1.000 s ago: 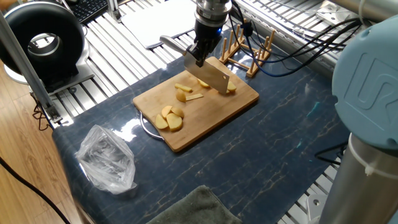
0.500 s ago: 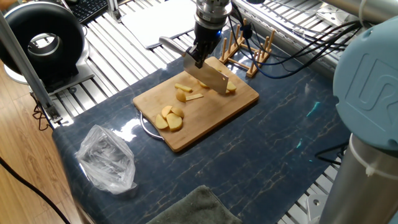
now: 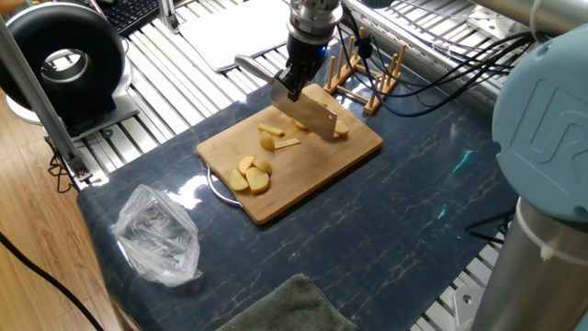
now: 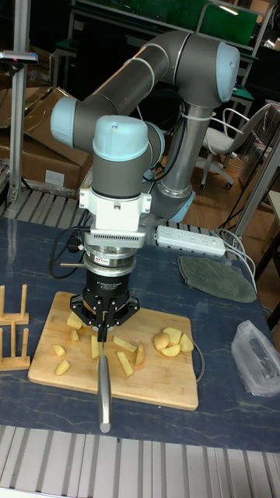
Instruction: Chop the potatoes
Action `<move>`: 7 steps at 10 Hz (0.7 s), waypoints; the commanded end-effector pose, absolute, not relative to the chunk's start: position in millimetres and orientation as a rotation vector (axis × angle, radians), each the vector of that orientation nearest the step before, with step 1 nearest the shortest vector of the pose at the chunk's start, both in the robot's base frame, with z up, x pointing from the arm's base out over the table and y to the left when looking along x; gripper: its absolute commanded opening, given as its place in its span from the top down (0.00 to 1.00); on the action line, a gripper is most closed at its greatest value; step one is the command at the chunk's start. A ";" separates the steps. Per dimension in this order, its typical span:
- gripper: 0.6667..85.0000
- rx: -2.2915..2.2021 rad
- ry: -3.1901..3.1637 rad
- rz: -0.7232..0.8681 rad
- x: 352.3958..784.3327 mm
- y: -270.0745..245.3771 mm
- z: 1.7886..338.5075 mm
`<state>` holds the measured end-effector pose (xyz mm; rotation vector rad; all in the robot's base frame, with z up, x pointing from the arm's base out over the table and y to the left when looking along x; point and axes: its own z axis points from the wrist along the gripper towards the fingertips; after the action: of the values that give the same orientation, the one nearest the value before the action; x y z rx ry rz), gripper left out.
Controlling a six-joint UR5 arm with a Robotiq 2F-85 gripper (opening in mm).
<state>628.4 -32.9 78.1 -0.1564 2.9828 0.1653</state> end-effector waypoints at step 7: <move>1.00 -0.133 2.944 0.171 637.5 -27.9 69.5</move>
<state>634.3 -30.2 70.5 -0.1499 2.9585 0.1571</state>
